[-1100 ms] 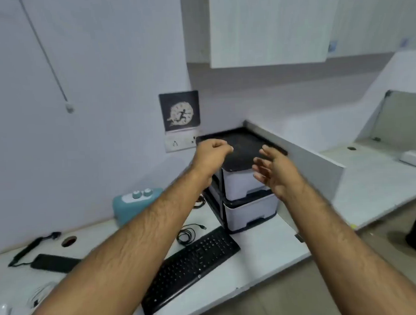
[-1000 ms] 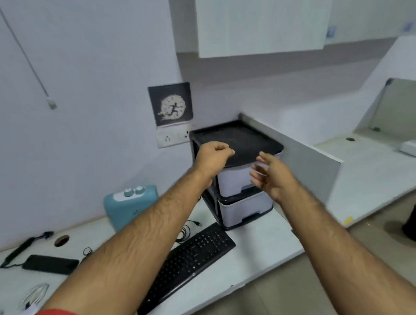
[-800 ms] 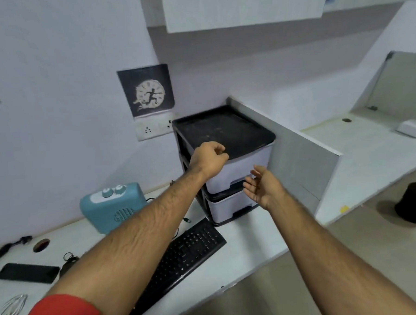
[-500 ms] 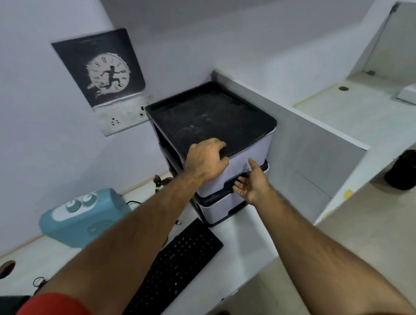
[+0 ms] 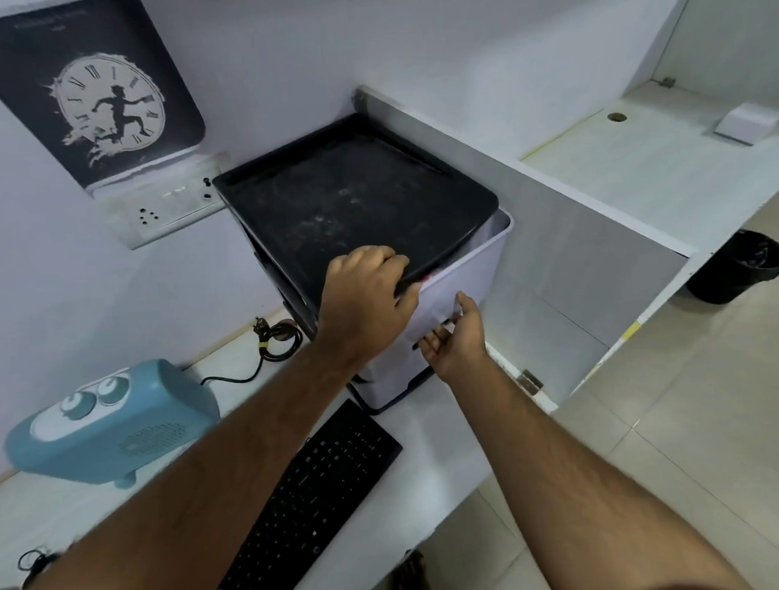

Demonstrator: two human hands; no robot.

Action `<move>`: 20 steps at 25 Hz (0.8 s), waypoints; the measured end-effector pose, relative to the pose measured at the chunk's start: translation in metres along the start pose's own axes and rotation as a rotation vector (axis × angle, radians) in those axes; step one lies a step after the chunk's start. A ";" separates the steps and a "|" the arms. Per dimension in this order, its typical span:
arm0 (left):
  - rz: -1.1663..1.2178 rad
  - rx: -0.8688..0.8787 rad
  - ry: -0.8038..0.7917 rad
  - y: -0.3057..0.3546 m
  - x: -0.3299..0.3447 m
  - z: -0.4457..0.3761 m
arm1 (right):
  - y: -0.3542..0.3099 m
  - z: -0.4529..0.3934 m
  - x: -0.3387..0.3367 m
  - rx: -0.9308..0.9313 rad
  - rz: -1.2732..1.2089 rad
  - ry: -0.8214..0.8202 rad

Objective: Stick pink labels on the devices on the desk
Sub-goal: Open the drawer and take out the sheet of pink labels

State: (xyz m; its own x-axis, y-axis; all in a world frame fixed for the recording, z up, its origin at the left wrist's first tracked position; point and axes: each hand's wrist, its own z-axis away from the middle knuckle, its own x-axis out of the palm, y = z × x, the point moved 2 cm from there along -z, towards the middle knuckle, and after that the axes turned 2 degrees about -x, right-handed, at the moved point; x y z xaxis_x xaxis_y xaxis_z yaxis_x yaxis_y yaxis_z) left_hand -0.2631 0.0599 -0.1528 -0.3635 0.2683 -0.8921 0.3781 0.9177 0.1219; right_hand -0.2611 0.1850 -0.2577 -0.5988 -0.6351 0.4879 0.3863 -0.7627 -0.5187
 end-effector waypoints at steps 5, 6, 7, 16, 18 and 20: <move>0.103 0.004 -0.074 0.037 -0.012 0.030 | -0.003 0.033 -0.060 -0.013 -0.023 -0.029; 0.133 -0.030 -0.103 0.043 -0.014 0.035 | -0.004 0.038 -0.072 -0.012 -0.044 -0.035; 0.161 -0.069 -0.122 0.049 -0.018 0.041 | -0.004 0.043 -0.083 -0.008 -0.055 -0.036; 0.168 -0.353 -0.597 0.100 0.029 0.006 | -0.001 0.068 -0.136 -0.024 -0.051 0.008; 0.054 -0.397 -0.619 0.103 0.056 -0.010 | 0.000 0.063 -0.137 -0.025 -0.040 0.007; 0.006 -0.458 -0.646 0.104 0.079 -0.018 | 0.002 0.058 -0.138 -0.021 -0.044 0.027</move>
State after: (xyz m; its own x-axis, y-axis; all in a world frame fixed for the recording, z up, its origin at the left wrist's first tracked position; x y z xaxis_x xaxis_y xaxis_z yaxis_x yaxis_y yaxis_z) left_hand -0.2674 0.1819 -0.2024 0.2572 0.1792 -0.9496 -0.0607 0.9837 0.1692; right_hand -0.1372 0.2638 -0.2852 -0.6340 -0.5971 0.4914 0.3444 -0.7870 -0.5119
